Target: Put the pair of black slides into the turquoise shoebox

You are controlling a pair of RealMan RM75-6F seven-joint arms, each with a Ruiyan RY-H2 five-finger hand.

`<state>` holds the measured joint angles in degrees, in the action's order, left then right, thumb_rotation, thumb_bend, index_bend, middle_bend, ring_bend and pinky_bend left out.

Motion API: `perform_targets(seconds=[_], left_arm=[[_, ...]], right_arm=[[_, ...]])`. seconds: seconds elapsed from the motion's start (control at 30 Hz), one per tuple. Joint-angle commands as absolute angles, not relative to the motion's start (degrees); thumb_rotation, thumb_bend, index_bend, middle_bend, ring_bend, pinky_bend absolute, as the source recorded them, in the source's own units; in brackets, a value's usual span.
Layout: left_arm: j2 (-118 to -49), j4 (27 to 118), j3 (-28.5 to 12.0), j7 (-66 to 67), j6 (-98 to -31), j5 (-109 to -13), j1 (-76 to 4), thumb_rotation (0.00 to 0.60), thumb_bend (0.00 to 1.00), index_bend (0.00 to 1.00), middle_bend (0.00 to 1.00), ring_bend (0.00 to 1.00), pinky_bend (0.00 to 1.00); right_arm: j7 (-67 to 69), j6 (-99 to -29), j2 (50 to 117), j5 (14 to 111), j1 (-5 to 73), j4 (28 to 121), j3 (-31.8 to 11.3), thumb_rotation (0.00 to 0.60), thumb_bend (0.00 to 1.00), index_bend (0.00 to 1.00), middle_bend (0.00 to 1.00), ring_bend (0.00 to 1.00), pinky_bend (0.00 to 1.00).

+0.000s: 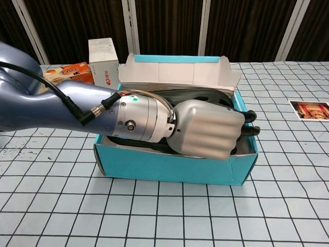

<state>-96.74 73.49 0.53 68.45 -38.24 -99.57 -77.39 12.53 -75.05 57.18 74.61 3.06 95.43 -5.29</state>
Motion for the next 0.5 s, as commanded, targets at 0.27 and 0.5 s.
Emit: perform_targets(seconds=[0.27,0.5], left_arm=[[-98.40,70.80,1.65,66.83,-37.71,-102.09,-76.87,0.600,0.44,0.31,0.49,0.09,0.18],[-98.84,70.18,0.40,66.65,-37.71,-101.35,-75.69,0.600,0.33,0.29,0.44,0.09,0.18]], right_arm=[[12.65,-74.83,57.11,74.76,3.16,95.46,-5.23,0.600,0.23,0.23,0.14,0.23,0.27],[12.59,-75.01,57.16,74.77,3.11,95.50,-5.25,0.600,0.23,0.24,0.14,0.23,0.27]])
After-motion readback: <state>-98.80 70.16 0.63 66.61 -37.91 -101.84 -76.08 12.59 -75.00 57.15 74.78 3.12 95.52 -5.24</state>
